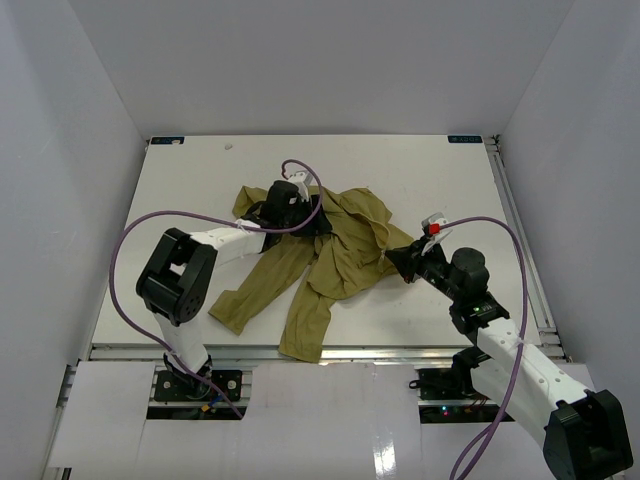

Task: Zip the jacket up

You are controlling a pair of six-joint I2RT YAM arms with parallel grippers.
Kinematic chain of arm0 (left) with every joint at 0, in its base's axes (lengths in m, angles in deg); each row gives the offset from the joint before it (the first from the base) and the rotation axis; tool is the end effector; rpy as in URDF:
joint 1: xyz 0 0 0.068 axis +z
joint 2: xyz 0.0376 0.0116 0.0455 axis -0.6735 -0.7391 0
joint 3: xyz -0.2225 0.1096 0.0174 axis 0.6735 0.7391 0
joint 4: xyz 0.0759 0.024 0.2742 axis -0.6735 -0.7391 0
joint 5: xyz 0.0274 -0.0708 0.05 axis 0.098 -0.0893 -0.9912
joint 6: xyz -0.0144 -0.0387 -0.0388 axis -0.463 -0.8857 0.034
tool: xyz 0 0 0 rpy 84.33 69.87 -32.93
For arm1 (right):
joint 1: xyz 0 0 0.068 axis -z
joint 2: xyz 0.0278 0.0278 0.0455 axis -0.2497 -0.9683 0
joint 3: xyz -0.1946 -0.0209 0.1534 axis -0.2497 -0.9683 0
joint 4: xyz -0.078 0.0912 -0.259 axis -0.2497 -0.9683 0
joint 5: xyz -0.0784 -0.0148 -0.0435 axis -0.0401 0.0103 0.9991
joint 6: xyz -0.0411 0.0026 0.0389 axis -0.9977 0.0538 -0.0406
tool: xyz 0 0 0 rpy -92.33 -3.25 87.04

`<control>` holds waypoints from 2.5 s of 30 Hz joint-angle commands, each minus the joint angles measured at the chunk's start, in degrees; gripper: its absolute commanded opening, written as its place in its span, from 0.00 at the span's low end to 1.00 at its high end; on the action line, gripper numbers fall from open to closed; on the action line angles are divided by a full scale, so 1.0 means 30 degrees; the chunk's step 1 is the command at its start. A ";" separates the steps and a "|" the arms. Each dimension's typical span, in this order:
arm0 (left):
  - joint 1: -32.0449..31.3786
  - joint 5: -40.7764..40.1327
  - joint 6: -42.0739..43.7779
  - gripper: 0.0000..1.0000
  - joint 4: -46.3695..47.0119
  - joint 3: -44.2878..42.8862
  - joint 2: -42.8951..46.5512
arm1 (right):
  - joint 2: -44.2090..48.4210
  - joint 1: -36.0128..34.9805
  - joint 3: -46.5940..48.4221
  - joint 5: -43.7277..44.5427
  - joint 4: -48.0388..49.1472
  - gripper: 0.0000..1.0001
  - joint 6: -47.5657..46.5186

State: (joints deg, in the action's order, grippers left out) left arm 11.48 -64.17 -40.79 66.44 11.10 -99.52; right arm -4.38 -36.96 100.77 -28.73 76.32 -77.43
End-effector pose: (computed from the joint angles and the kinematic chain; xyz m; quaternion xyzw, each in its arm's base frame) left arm 0.3479 -0.2167 0.1445 0.0642 0.8878 -0.2946 0.3476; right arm 0.2067 0.0984 0.2019 -0.1879 0.7111 0.2877 0.6134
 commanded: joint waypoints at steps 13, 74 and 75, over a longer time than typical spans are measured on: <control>-0.0112 0.0541 -0.1058 0.58 0.1730 -0.1005 -0.0867 | -0.0170 0.0037 -0.0061 -0.0641 0.1179 0.08 0.0272; 0.3052 0.3973 0.4282 0.62 -0.4698 -0.2050 0.2661 | -0.1528 0.0019 0.0313 -0.1663 0.1388 0.08 0.0448; 0.3052 0.3566 0.3833 0.62 -0.4319 -0.1306 0.3237 | -0.1542 0.0005 0.0313 -0.1677 0.1402 0.08 0.0448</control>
State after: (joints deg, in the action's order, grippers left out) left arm 20.80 -54.57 -26.64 46.60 2.04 -98.07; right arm -8.69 -36.96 100.38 -32.94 77.32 -76.30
